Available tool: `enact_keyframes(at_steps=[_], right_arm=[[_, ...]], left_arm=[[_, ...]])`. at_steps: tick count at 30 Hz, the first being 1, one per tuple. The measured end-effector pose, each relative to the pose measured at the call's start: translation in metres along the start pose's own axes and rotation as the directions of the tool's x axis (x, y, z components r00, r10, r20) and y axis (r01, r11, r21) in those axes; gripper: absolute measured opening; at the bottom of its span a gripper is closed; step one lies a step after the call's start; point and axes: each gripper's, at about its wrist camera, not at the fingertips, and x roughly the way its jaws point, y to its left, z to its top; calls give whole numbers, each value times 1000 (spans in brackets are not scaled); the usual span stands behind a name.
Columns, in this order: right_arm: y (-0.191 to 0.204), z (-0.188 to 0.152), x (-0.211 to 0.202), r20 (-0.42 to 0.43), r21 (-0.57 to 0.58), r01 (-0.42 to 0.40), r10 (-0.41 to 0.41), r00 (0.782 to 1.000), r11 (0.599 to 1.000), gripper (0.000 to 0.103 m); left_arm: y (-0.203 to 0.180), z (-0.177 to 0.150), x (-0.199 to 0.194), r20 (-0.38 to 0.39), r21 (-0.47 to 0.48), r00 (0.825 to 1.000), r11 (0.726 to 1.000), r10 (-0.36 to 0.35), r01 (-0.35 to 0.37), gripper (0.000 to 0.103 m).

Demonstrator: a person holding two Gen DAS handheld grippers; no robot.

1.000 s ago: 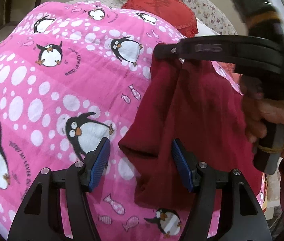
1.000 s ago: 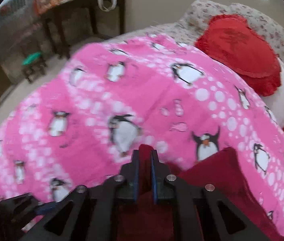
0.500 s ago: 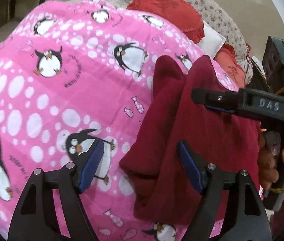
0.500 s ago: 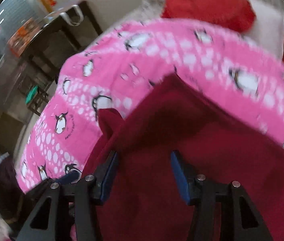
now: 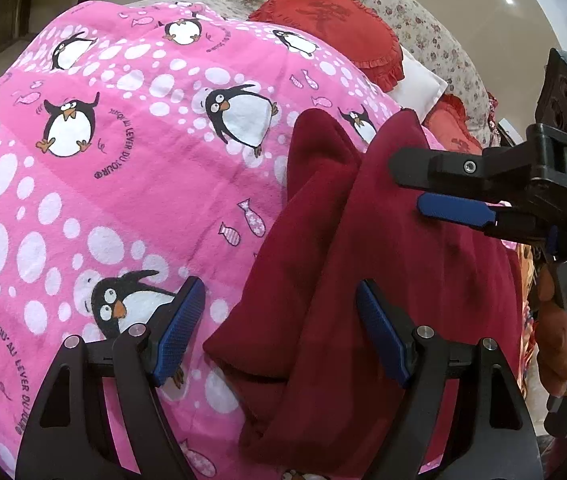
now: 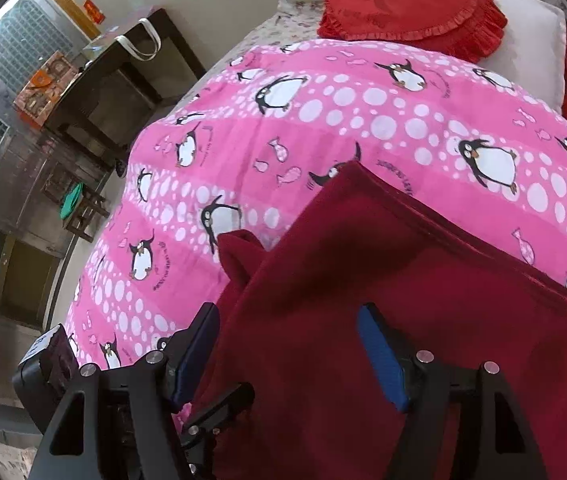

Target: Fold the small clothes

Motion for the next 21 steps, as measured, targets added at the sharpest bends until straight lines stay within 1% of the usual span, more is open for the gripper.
enact_keyframes(at_steps=[3,5,6,7,8,9,10,11,13,15,18,21], right_arm=[[-7,-1,-1,0,25,-15,15,1000,1000,69],[-9,-1,-2,-4,41,-28,28,1000,999,69],[-10,0,-3,-4,47,-34,34,999,998,69],[-10,0,-4,-1,52,-38,38,999,998,69],[-10,0,-6,5,57,-41,40,999,998,69],[-10,0,-9,14,63,-44,43,999,997,69],[-9,2,-11,25,73,-50,49,999,996,70],[-9,3,-11,29,83,-55,53,998,995,73],[-6,7,-10,23,101,-67,65,998,993,75],[0,10,-7,8,99,-57,56,998,993,75],[10,14,-1,-12,76,-38,39,999,996,75],[23,17,12,-68,25,-4,6,998,1000,78]], left_arm=[[0,0,1,3,-1,1000,1000,-1,1,79],[0,0,2,1,-1,1000,1000,-24,24,78],[-1,0,3,-5,-4,998,998,-60,60,66],[-1,-1,4,-10,-14,996,996,-87,86,61],[0,-1,3,-8,-29,994,993,-111,110,52],[-1,-2,1,0,-35,992,991,-130,130,45],[-2,-3,-3,15,-32,990,989,-142,142,41],[-5,-4,-6,31,-22,989,989,-148,149,36],[-11,-6,-12,55,0,986,987,-158,158,35],[-18,-7,-15,63,20,986,988,-155,154,34],[-27,-7,-17,72,56,987,989,-144,140,33],[-31,-5,-17,76,68,987,988,-145,140,33]])
